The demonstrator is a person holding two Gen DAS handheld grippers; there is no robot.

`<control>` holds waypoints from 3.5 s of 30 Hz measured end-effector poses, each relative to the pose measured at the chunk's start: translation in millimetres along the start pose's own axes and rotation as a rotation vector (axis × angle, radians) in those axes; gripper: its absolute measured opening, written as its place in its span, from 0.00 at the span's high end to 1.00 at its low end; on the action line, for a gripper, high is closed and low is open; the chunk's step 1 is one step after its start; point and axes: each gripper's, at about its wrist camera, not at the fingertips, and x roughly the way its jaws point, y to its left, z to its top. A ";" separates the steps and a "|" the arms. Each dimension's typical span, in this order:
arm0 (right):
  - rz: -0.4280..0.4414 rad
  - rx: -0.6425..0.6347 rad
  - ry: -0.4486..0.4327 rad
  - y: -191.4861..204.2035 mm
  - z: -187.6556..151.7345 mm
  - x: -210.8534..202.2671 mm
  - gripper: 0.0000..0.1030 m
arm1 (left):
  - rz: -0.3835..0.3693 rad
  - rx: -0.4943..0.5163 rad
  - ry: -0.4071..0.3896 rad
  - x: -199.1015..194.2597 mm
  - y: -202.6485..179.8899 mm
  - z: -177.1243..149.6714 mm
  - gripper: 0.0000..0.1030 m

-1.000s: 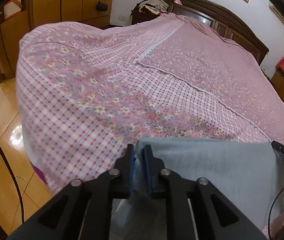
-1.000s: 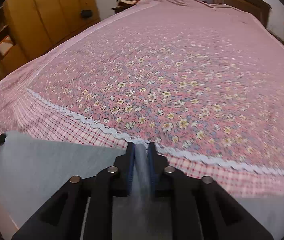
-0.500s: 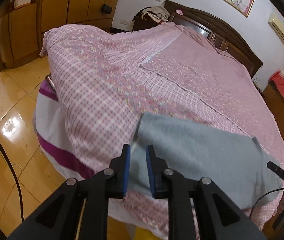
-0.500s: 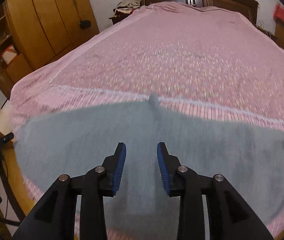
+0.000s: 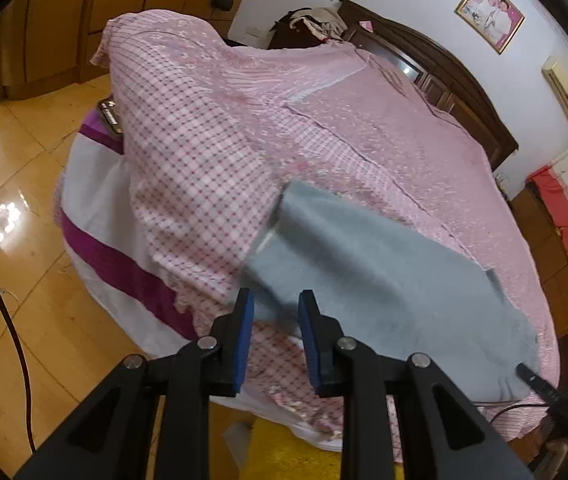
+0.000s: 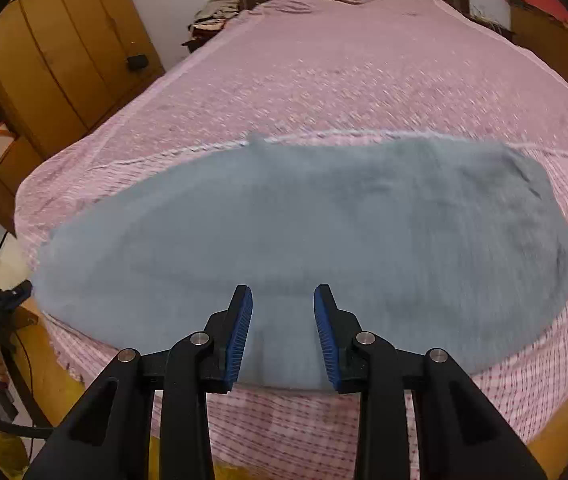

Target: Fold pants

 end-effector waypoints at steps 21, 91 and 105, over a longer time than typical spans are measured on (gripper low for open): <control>0.016 0.048 0.040 -11.5 -12.7 14.4 0.68 | 0.069 0.027 -0.051 13.9 -13.6 2.0 0.98; -0.352 0.140 -0.117 -127.6 1.8 -28.0 0.69 | 0.094 0.265 0.005 50.8 -83.1 -1.1 0.38; -0.222 0.404 -0.161 -164.0 -33.9 -77.9 0.68 | 0.145 0.238 -0.006 22.1 -71.4 -9.8 0.38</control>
